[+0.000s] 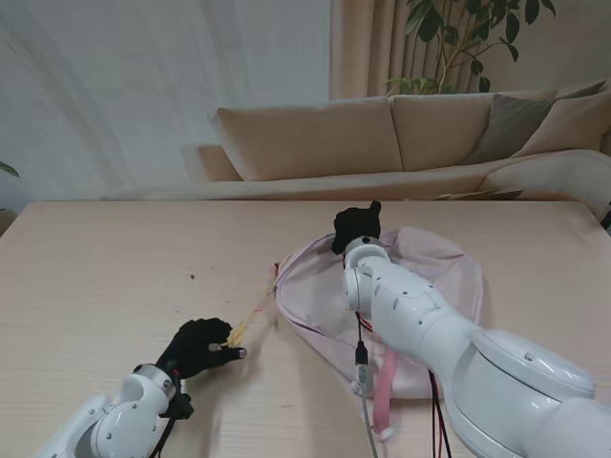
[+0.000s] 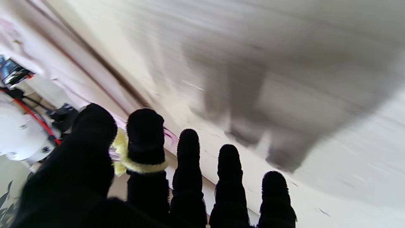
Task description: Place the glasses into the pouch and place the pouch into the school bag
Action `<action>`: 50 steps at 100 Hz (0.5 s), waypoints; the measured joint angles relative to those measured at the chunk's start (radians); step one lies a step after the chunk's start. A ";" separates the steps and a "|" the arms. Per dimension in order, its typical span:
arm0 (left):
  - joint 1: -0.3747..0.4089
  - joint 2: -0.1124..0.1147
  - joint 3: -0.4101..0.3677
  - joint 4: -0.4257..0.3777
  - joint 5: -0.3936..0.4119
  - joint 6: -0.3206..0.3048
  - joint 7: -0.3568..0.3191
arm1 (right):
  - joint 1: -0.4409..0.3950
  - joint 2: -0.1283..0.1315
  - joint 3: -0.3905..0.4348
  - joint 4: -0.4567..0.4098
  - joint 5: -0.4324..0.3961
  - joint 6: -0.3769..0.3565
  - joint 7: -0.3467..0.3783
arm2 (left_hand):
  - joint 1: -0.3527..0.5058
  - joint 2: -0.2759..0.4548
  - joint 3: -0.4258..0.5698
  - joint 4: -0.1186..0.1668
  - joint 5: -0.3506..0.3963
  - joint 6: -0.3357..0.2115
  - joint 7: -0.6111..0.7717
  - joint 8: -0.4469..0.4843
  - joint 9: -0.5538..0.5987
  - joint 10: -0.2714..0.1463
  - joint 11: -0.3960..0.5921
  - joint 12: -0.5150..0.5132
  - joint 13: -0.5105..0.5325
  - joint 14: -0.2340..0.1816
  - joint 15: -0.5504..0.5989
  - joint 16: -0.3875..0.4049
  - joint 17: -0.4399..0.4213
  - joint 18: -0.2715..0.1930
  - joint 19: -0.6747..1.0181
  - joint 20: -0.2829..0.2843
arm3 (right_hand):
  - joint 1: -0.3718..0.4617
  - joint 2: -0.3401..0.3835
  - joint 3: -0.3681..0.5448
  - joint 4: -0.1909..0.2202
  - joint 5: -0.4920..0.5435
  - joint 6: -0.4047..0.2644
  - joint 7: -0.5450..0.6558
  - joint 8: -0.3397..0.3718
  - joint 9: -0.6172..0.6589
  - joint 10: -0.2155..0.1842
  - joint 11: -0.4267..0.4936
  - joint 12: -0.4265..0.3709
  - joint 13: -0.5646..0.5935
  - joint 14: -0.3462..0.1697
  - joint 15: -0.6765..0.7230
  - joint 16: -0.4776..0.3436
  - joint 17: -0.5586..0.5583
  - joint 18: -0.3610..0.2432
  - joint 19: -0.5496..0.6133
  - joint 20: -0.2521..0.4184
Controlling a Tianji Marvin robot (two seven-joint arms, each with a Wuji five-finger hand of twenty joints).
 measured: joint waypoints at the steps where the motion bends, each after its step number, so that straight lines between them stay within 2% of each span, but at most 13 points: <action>1: 0.000 0.000 0.004 -0.002 -0.010 0.000 0.001 | 0.000 -0.001 0.001 0.001 0.001 0.007 -0.001 | 0.000 0.000 0.000 0.000 0.000 0.000 0.000 0.000 0.000 0.000 0.000 0.000 0.000 0.000 0.000 0.000 0.000 0.000 0.000 0.000 | 0.000 0.000 0.000 0.000 0.000 0.001 0.000 0.000 0.000 0.000 0.000 0.000 0.000 0.000 0.000 0.000 0.000 0.000 0.000 0.000; 9: -0.005 -0.005 0.028 -0.015 -0.092 0.000 -0.004 | -0.001 -0.014 0.005 0.014 0.007 0.054 -0.015 | 0.000 0.001 0.000 0.000 0.000 0.000 0.000 0.000 0.000 -0.001 0.000 0.000 0.002 0.000 0.000 0.000 0.002 0.000 0.000 0.000 | 0.000 0.000 0.000 0.000 0.000 0.003 0.002 0.000 0.000 0.005 0.000 0.000 0.000 0.004 0.000 0.000 0.000 0.000 0.001 0.001; 19: -0.019 -0.013 0.048 -0.019 -0.084 -0.006 -0.006 | -0.001 -0.026 0.020 0.030 0.019 0.099 -0.017 | 0.000 0.001 -0.007 0.000 0.000 0.000 0.001 0.000 0.000 -0.002 0.000 0.000 0.002 0.000 0.000 0.000 0.004 0.000 0.000 0.000 | 0.000 0.003 0.000 0.000 0.000 0.004 0.002 0.000 0.000 0.007 0.000 0.000 0.000 0.006 0.000 0.000 0.010 0.000 0.010 0.006; 24: -0.030 -0.017 0.055 -0.017 -0.084 -0.007 -0.005 | -0.004 -0.019 0.027 0.010 0.020 0.125 0.012 | 0.000 0.001 -0.010 0.000 0.001 0.000 0.001 0.000 0.000 -0.002 0.000 0.000 0.002 0.000 0.000 0.000 0.004 0.000 0.000 0.000 | 0.000 0.047 0.000 0.000 -0.025 0.004 -0.004 0.018 -0.003 0.005 0.000 0.000 0.000 0.004 -0.003 0.012 0.010 0.000 0.010 0.006; 31: -0.050 -0.022 0.061 -0.008 -0.108 -0.006 -0.008 | -0.014 0.022 0.020 -0.078 0.000 0.134 0.100 | 0.000 0.001 -0.010 0.000 0.001 0.000 0.003 0.000 0.000 -0.002 0.000 0.000 0.002 0.000 0.000 0.000 0.004 0.000 0.000 0.000 | -0.005 0.172 -0.024 0.009 -0.129 -0.039 -0.054 0.041 -0.094 -0.030 -0.013 0.000 -0.038 -0.038 -0.070 0.030 -0.018 -0.017 0.006 0.006; 35: -0.062 -0.024 0.062 -0.001 -0.121 -0.004 -0.009 | -0.023 0.057 0.020 -0.147 -0.028 0.137 0.153 | 0.000 0.001 -0.010 0.000 0.001 0.000 0.006 0.000 0.000 -0.002 0.000 0.000 0.002 0.000 0.000 0.000 0.004 0.000 0.000 0.000 | -0.036 0.219 -0.071 0.023 -0.267 -0.037 -0.131 0.028 -0.227 -0.047 -0.036 0.000 -0.127 -0.064 -0.116 0.037 -0.067 -0.034 -0.017 -0.002; 36: -0.065 -0.025 0.063 0.001 -0.122 -0.004 -0.009 | -0.025 0.067 0.022 -0.167 -0.035 0.138 0.168 | 0.000 0.001 -0.010 0.000 0.001 0.000 0.007 0.000 0.000 -0.002 0.000 0.000 0.002 0.000 0.000 0.000 0.004 0.000 0.000 0.000 | -0.046 0.233 -0.080 0.032 -0.295 -0.036 -0.160 0.027 -0.265 -0.053 -0.040 -0.002 -0.150 -0.072 -0.124 0.038 -0.079 -0.040 -0.018 -0.003; 39: -0.074 -0.026 0.063 0.008 -0.126 -0.001 -0.009 | -0.035 0.097 0.030 -0.230 -0.055 0.142 0.215 | 0.000 0.001 -0.010 0.000 0.001 0.001 0.012 0.000 0.000 -0.002 -0.001 0.000 0.002 0.000 0.000 0.000 0.004 0.000 0.000 0.000 | -0.087 0.290 -0.108 0.116 -0.382 -0.031 -0.238 0.027 -0.380 -0.068 -0.059 -0.022 -0.221 -0.092 -0.169 0.039 -0.110 -0.048 -0.030 -0.009; 42: -0.082 -0.028 0.064 0.016 -0.130 0.002 -0.009 | -0.045 0.125 0.040 -0.287 -0.070 0.143 0.252 | 0.001 0.001 -0.010 0.000 0.001 0.001 0.013 0.000 0.000 -0.002 -0.001 0.000 0.002 0.000 0.000 0.000 0.004 0.000 0.000 0.000 | -0.104 0.318 -0.114 0.166 -0.475 -0.015 -0.277 0.027 -0.481 -0.082 -0.074 -0.046 -0.283 -0.114 -0.204 0.039 -0.127 -0.051 -0.057 -0.016; 45: -0.089 -0.029 0.066 0.023 -0.135 0.006 -0.006 | -0.051 0.144 0.045 -0.320 -0.077 0.139 0.262 | 0.001 0.001 -0.010 0.000 0.002 0.001 0.013 0.000 0.000 -0.002 -0.001 0.000 0.002 0.000 0.000 0.000 0.004 0.001 0.000 0.000 | -0.095 0.330 -0.135 0.191 -0.565 -0.008 -0.295 0.024 -0.574 -0.094 -0.085 -0.078 -0.335 -0.134 -0.234 0.038 -0.137 -0.057 -0.106 -0.035; 50: -0.097 -0.031 0.069 0.031 -0.143 0.011 0.001 | -0.052 0.158 0.047 -0.329 -0.086 0.110 0.241 | 0.001 0.001 -0.010 0.000 0.002 0.001 0.013 0.000 0.000 -0.001 -0.001 0.000 0.002 0.000 0.000 0.000 0.004 0.001 0.000 0.000 | -0.119 0.344 -0.153 0.193 -0.676 0.011 -0.298 -0.026 -0.684 -0.114 -0.098 -0.120 -0.408 -0.151 -0.270 0.036 -0.145 -0.060 -0.169 -0.044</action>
